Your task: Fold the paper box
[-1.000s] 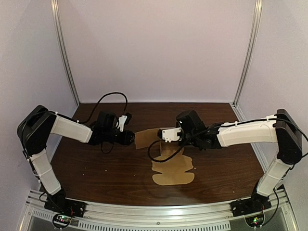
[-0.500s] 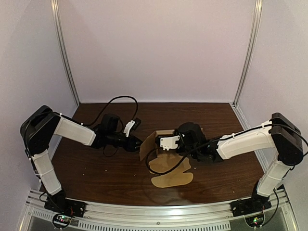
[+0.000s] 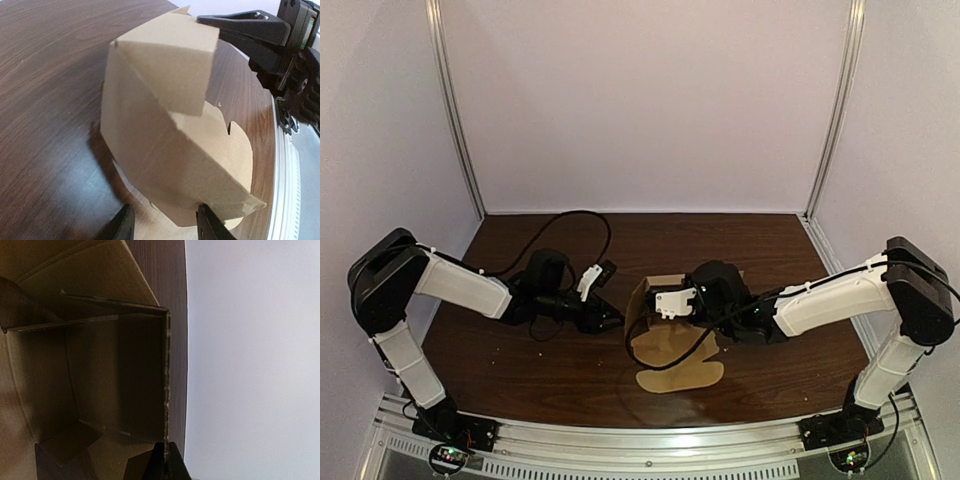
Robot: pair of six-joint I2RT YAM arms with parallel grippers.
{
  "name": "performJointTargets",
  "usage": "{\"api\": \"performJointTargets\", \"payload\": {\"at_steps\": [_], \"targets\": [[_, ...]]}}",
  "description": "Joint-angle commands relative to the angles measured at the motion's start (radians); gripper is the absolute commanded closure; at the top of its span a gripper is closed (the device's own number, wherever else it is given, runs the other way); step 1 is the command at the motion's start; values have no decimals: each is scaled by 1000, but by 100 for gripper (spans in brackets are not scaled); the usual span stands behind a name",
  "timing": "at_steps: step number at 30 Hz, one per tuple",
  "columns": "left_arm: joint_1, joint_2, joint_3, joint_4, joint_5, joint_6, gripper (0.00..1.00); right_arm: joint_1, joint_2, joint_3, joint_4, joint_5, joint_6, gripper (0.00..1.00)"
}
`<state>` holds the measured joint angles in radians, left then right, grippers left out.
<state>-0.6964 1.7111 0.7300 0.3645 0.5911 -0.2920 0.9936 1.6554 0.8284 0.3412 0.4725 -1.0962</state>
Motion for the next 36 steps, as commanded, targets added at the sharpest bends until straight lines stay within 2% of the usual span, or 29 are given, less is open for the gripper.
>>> {"api": "performJointTargets", "payload": {"at_steps": [1,9,15,18,22,33,36], "targets": [[-61,41,93,0,-23,43,55,14,-29,-12,-10,19,19,100],[-112,97,120,63,-80,33,53,17,-39,4,-76,15,65,100],[-139,126,120,79,-182,49,50,20,-39,14,-116,9,86,100],[-143,126,100,146,-230,52,49,20,-34,19,-133,6,96,100],[-150,137,87,218,-238,72,49,22,-18,14,-115,22,95,100],[-198,208,133,219,-328,176,48,24,16,12,-84,82,93,100],[-206,219,114,267,-349,188,48,25,27,-11,-39,104,71,100]]}}
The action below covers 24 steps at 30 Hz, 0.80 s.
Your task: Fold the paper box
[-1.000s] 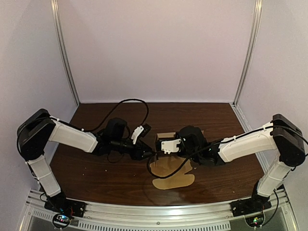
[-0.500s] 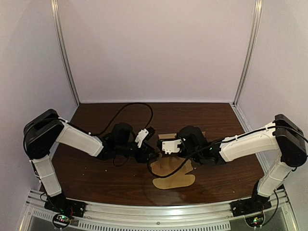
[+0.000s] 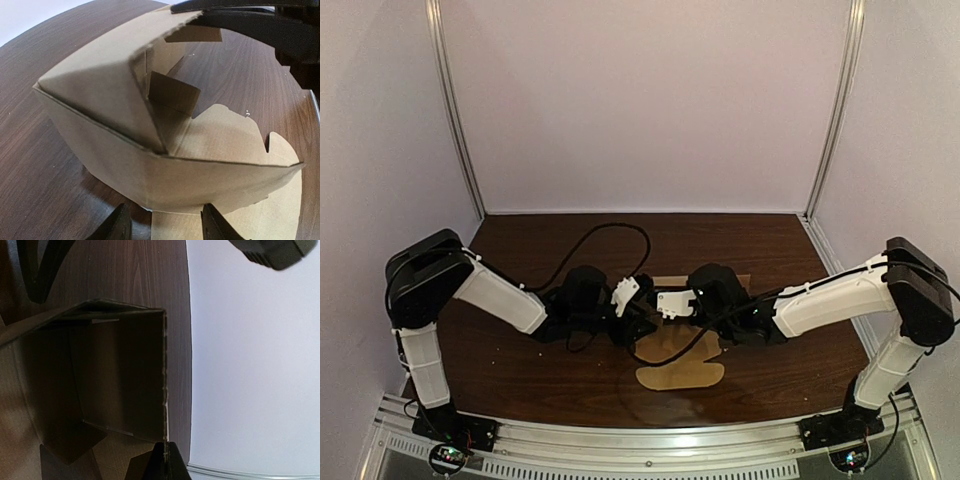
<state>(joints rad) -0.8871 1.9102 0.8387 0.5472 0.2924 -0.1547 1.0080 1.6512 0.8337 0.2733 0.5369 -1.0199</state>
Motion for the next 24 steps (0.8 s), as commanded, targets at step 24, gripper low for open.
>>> {"api": "performJointTargets", "payload": {"at_steps": [24], "targets": [[-28,166,80,368,-220,-11,37,19,28,-20,-56,30,69,100]]}}
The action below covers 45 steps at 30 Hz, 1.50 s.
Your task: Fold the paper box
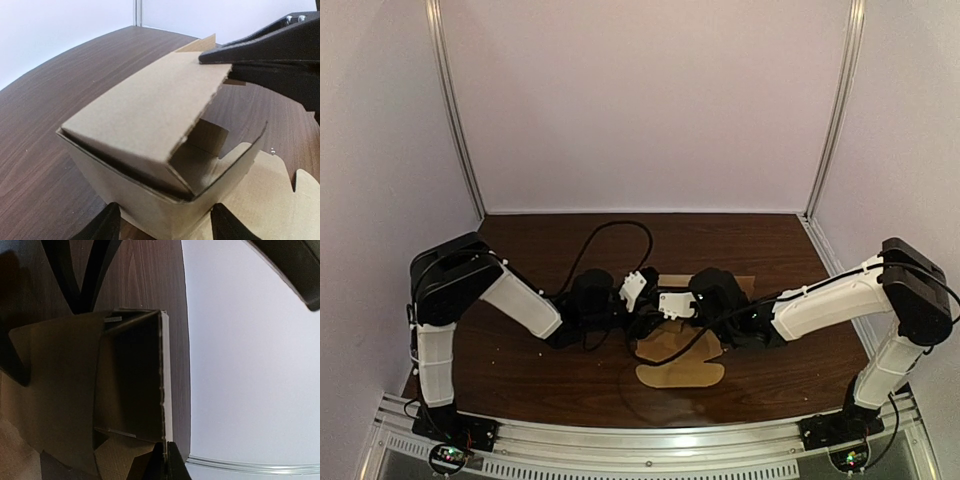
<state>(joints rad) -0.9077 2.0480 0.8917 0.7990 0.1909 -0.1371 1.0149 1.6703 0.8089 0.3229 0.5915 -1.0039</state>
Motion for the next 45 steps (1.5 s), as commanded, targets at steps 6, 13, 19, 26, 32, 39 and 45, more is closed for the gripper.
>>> {"api": "performJointTargets", "payload": {"at_steps": [6,13,19,26,32,39,45], "targets": [[-16,55,41,197,-144,-62,48,20,2,29,-209,-41,119,100],[-51,95,82,256,-221,-62,56,26,5,69,-334,-62,196,92],[-58,117,89,311,-257,-70,66,24,4,97,-394,-80,245,83],[-58,143,102,307,-265,-62,74,12,0,150,-495,-118,299,74],[-58,149,105,306,-267,-58,77,-28,-41,329,-811,-270,431,60],[-58,146,108,276,-258,-53,77,-137,-69,583,-1248,-686,503,42],[-58,141,121,228,-217,-49,77,-281,-47,699,-1331,-916,584,41]]}}
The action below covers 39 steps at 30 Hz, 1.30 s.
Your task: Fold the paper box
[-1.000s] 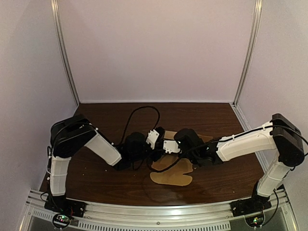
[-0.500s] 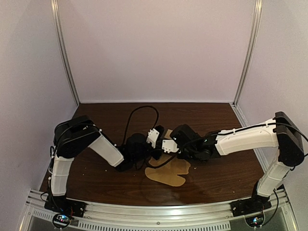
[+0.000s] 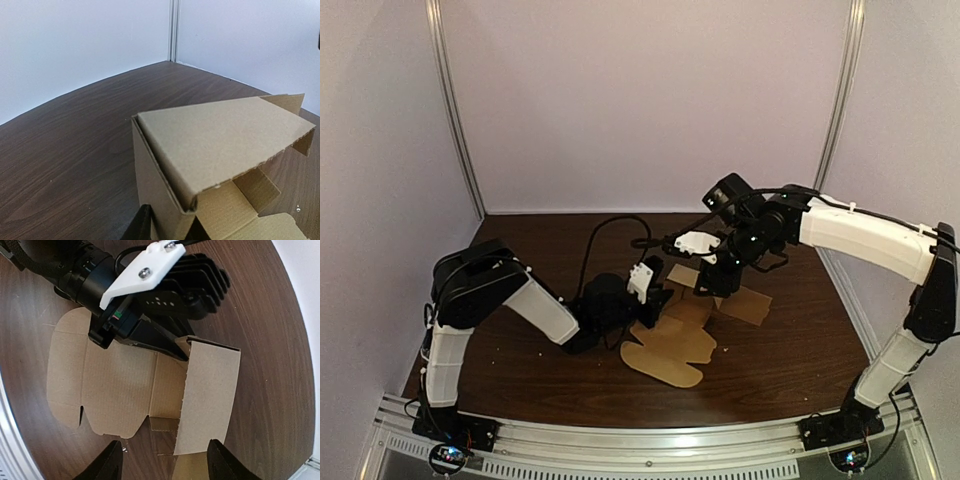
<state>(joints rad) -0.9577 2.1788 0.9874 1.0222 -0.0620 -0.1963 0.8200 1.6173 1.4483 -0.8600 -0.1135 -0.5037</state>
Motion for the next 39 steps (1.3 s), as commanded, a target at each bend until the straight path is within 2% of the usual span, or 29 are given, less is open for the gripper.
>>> {"api": "performJointTargets", "payload": {"at_steps": [1,5,9,13,19,27,39], "targets": [[-9,8,23,-2,43,13,77,-114,23,84,-149,-229,95,41],[-8,-3,18,-33,61,22,77,-213,163,238,-231,-329,93,33],[-8,-5,27,-69,62,31,76,-276,344,409,-334,-447,106,33],[-8,-5,34,-84,58,42,74,-295,453,495,-409,-486,110,33],[-8,20,98,-139,62,81,72,-309,509,509,-477,-548,103,38],[-8,91,205,-200,137,107,71,-326,535,494,-492,-592,111,46],[-6,149,258,-157,217,147,66,-362,617,527,-537,-674,80,48]]}}
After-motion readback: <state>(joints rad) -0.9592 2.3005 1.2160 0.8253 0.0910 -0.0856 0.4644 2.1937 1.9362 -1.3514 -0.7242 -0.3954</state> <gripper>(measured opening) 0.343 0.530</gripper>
